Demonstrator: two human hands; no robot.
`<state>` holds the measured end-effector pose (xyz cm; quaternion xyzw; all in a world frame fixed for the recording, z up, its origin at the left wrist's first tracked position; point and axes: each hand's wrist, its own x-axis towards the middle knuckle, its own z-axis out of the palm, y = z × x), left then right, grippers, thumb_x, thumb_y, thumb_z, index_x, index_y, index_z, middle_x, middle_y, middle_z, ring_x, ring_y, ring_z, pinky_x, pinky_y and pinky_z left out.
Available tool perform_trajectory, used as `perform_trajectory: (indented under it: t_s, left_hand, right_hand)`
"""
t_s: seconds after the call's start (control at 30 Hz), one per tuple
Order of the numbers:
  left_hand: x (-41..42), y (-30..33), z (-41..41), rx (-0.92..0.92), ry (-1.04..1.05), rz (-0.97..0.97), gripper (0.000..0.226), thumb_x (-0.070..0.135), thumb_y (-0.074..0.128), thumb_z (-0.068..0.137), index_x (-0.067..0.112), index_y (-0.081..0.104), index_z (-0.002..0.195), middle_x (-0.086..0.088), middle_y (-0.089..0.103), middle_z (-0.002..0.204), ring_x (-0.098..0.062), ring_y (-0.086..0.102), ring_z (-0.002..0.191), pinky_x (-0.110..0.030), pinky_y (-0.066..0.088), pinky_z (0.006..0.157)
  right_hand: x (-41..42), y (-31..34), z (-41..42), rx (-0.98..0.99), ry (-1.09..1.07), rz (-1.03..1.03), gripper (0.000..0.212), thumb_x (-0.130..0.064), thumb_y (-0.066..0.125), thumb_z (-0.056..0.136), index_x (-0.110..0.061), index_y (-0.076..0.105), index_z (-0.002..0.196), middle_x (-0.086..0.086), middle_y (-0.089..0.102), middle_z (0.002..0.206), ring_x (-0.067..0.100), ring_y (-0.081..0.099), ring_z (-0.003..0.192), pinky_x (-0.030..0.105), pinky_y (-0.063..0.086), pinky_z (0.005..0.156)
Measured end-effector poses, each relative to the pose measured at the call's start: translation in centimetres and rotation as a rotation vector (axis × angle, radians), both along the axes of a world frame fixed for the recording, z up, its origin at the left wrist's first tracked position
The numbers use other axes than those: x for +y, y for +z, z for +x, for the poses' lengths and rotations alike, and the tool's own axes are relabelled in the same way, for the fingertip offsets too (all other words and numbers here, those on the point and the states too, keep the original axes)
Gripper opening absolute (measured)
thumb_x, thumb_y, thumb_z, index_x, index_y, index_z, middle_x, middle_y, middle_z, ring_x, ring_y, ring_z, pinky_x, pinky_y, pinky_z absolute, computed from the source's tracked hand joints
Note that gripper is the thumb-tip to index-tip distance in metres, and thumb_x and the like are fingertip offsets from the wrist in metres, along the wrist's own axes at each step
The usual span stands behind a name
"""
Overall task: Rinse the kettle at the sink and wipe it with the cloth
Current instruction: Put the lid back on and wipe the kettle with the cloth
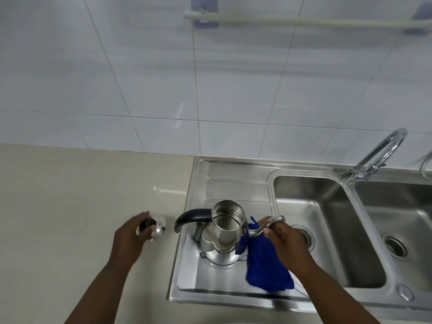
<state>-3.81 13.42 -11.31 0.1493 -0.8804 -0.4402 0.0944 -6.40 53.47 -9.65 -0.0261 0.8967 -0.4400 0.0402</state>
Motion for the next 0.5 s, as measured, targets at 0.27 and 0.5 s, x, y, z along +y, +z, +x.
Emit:
perform_trajectory:
  t_s: [0.27, 0.5]
  left_hand:
    - [9.8, 11.5, -3.5, 0.223, -0.265, 0.112, 0.035, 0.01, 0.08, 0.072, 0.02, 0.073, 0.104, 0.014, 0.07, 0.111, 0.003, 0.064, 0.101, -0.015, 0.05, 0.087]
    - [15.6, 9.8, -3.4, 0.063, -0.406, 0.068, 0.039, 0.027, 0.08, 0.073, 0.026, 0.07, 0.111, 0.01, 0.07, 0.114, -0.006, 0.064, 0.106, -0.033, 0.053, 0.095]
  right_hand:
    - [-0.2, 0.3, 0.2, -0.024, -0.012, -0.034, 0.021, -0.022, 0.06, 0.094, -0.033, 0.065, 0.111, -0.022, 0.068, 0.101, -0.024, 0.056, 0.097, 0.002, 0.043, 0.081]
    - [-0.3, 0.4, 0.3, -0.032, -0.032, -0.025, 0.02, -0.022, 0.06, 0.094, -0.032, 0.065, 0.11, -0.023, 0.068, 0.096, -0.026, 0.055, 0.092, -0.003, 0.041, 0.077]
